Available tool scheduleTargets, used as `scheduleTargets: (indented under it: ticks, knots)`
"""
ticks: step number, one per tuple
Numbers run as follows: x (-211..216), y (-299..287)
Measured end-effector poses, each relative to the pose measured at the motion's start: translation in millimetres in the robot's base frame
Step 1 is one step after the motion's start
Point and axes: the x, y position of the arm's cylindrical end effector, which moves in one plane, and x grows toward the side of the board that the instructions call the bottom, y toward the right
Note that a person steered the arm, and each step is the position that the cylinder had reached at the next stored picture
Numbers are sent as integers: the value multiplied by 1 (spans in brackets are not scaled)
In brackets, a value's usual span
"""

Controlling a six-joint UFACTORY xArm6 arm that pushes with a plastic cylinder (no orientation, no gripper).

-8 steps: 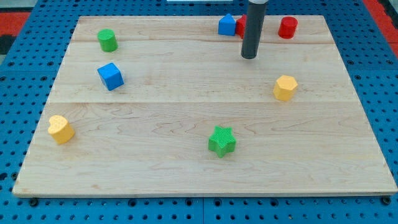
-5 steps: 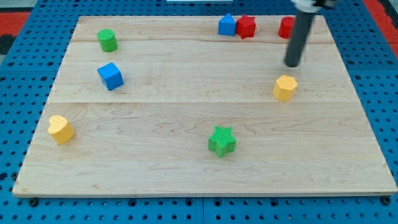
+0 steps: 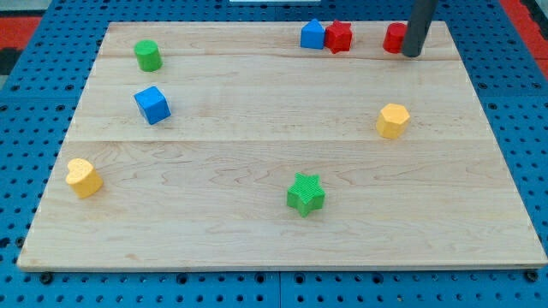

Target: Slide the red circle towards red star

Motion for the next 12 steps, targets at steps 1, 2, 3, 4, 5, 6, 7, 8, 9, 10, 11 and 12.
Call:
scheduleTargets:
  ticks: [1, 2, 3, 4, 5, 6, 7, 8, 9, 10, 11, 12]
  knots:
    - [-20, 12]
    - [-33, -2]
    - [-39, -42]
    - [-40, -80]
    - [-40, -56]
    - [-41, -9]
    - [-43, -2]
    - [-48, -35]
    - [-55, -69]
    - [-56, -71]
    - [-56, -94]
    - [-59, -139]
